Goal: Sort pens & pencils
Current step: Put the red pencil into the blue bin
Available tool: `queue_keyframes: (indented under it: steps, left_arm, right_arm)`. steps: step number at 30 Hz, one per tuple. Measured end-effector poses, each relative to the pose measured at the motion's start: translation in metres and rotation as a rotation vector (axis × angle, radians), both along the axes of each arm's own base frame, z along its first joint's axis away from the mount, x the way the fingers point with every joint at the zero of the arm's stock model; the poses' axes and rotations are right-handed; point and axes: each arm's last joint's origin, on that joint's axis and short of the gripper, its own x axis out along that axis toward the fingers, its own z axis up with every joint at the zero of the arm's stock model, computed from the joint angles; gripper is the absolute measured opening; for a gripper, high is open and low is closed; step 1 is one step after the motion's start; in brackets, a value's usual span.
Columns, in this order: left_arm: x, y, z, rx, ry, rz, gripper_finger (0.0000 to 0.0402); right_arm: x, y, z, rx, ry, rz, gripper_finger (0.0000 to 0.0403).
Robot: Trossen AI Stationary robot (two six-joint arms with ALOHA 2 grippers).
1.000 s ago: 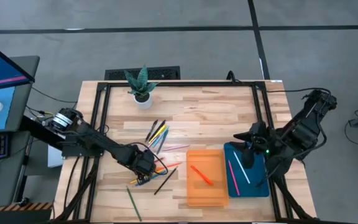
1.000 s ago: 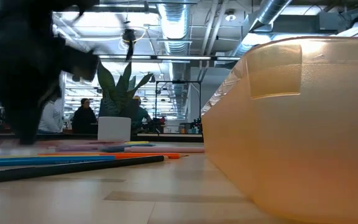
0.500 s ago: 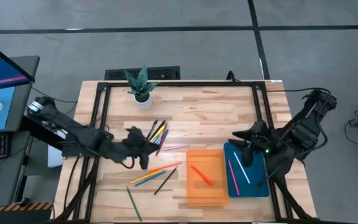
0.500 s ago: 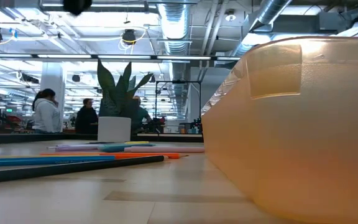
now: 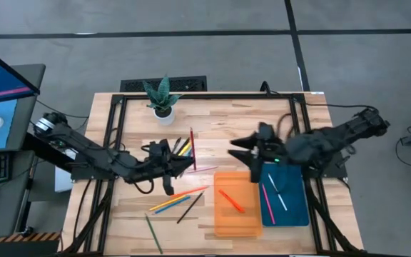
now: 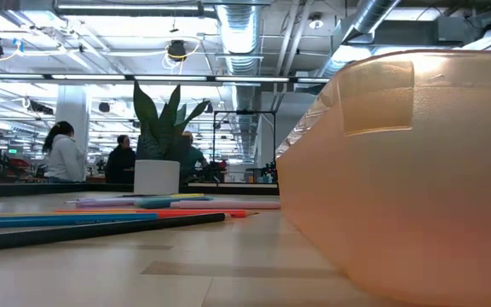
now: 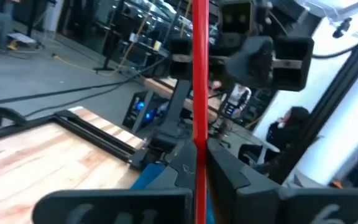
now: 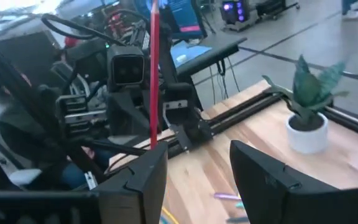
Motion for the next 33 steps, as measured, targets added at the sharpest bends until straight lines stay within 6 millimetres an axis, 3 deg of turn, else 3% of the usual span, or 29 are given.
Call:
queue_keyframes:
  steps: [7,13,25,29,33]
  left_arm:
    - [0.013,0.000,-0.001,-0.001,-0.017,-0.016,0.0003]
    - [0.022,0.003,-0.004,-0.006,0.016,-0.033,0.0003]
    - [0.034,0.009,-0.016,-0.014,0.066,-0.066,0.0003]
    - [0.037,0.011,-0.018,-0.018,0.069,-0.072,0.0003]
    - [0.038,0.014,-0.018,-0.020,0.064,-0.062,0.0003]
  right_arm:
    - [0.040,-0.013,-0.014,-0.024,-0.009,0.072,0.0196]
    - [0.062,-0.016,-0.024,-0.005,-0.035,0.141,0.0210]
    - [0.065,-0.028,-0.024,0.006,-0.035,0.137,0.0213]
    - [0.065,-0.030,-0.025,0.007,-0.027,0.148,0.0172]
    - [0.065,-0.030,-0.025,0.008,-0.024,0.154,0.0062]
